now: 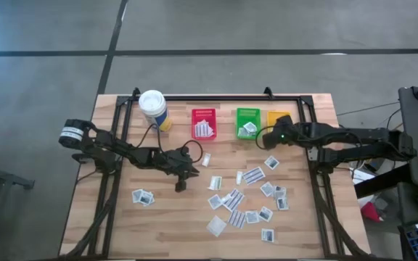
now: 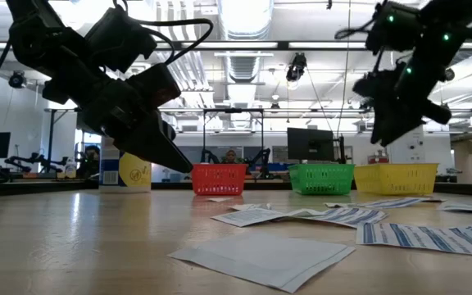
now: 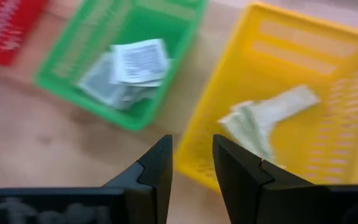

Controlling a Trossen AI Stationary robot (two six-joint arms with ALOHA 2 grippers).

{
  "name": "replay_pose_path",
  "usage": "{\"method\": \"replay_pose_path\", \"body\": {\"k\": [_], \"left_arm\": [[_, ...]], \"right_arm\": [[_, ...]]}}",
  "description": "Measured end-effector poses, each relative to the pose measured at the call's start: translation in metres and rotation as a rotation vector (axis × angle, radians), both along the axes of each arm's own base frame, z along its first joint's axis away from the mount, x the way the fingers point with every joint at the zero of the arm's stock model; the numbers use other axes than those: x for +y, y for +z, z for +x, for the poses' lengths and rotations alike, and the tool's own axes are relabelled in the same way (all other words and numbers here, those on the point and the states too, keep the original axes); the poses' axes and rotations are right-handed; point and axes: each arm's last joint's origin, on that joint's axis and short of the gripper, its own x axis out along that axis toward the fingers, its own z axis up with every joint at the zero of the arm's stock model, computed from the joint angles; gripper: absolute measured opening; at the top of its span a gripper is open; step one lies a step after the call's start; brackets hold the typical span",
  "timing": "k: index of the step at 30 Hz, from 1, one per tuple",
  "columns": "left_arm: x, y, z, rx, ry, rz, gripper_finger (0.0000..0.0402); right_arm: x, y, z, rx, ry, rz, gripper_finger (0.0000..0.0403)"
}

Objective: Pick & Place First Aid Supplies
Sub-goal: Put the green bandage in the yellow bin

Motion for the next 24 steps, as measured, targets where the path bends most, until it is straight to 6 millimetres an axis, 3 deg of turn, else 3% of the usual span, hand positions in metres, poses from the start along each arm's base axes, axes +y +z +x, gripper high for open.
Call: {"method": "replay_pose_path", "body": {"k": [8,24], "left_arm": [[0.005,0.001,0.000,-0.013,0.158,0.043,0.0064],[0.004,-0.008,0.018,-0.077,0.161,0.067,0.0064]], "right_arm": [[0.014,0.011,0.012,-0.083,0.105,0.053,0.0089],[0.062,0.015,0.047,-0.299,0.309,-0.018,0.0044]]}}
